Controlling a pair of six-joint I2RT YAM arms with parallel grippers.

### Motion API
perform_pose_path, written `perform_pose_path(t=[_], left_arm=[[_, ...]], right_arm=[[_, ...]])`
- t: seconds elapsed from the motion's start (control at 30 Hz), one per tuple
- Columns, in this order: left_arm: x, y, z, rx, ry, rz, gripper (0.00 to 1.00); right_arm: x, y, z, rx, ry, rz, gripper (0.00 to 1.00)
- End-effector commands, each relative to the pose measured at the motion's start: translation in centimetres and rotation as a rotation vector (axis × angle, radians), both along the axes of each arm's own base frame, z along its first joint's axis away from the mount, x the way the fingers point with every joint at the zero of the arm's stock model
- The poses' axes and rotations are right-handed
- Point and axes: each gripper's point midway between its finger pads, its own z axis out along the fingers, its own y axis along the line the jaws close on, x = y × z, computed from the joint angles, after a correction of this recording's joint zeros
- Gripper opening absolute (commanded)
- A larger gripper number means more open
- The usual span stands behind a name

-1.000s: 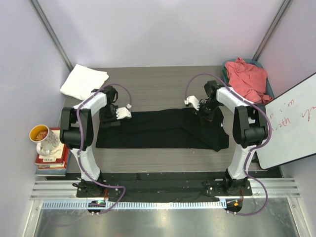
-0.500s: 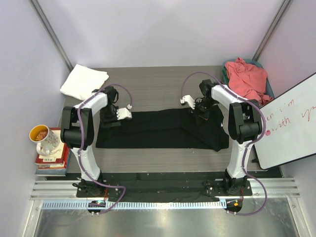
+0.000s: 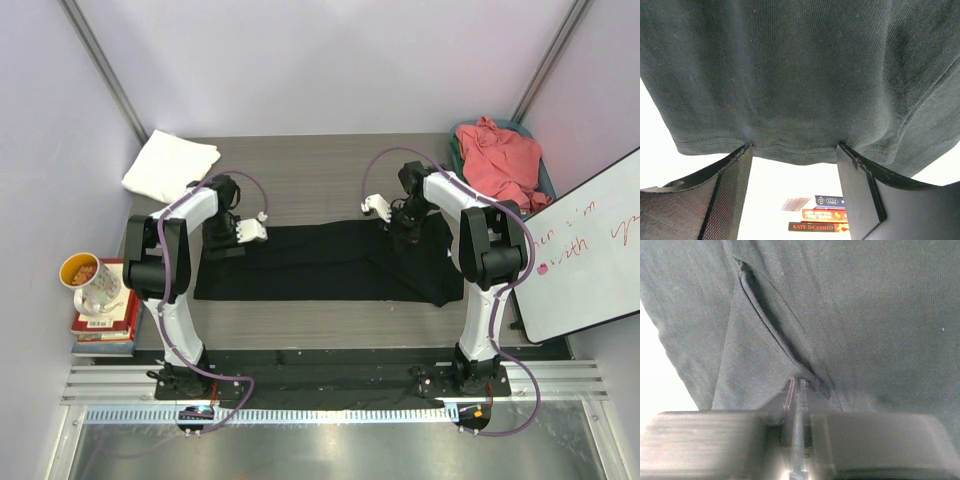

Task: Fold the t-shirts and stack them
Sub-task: Fold the other side of the tshirt into a rectangle

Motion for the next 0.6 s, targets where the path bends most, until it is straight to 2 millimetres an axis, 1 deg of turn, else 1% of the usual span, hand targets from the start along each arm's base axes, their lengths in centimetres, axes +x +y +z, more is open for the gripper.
perform_pose_path(t=[0.0,0.03,0.17,0.27,0.4,0.47,0.57], left_arm=[[0.4,-0.5,0.3,-0.015,-0.004,0.007,0.68],[0.4,-0.5,0.3,-0.016,-0.002,0.006,0.68],[0.4,-0.5,0.2,-0.016,-0.001,0.01,0.68],[0.6,-0.5,0.5,-0.017,-0.009,0.009,0.68],[0.6,-0.5,0.5,-0.015,-0.009,0.006,0.68],[0.4,-0.5,0.6,-0.015,-0.006,0.009,0.68],[0.2,-0.5,0.7,-0.016,-0.006,0.014,0.68]], right_arm=[[0.9,0.2,2.5,-0.005,-0.081,0.031,0.26],[1.1,-0.1,2.4,-0.019,-0.088,0.032,0.33],[0.9,-0.2,1.9,-0.025,-0.084,0.04,0.41],[1.3,-0.2,1.8,-0.025,-0.092,0.035,0.42],[1.4,-0.5,0.9,-0.04,-0.077,0.023,0.42],[2.2,-0.6,1.3,-0.041,-0.112,0.009,0.43],[3.7,-0.3,3.7,-0.009,-0.177,-0.018,0.46]])
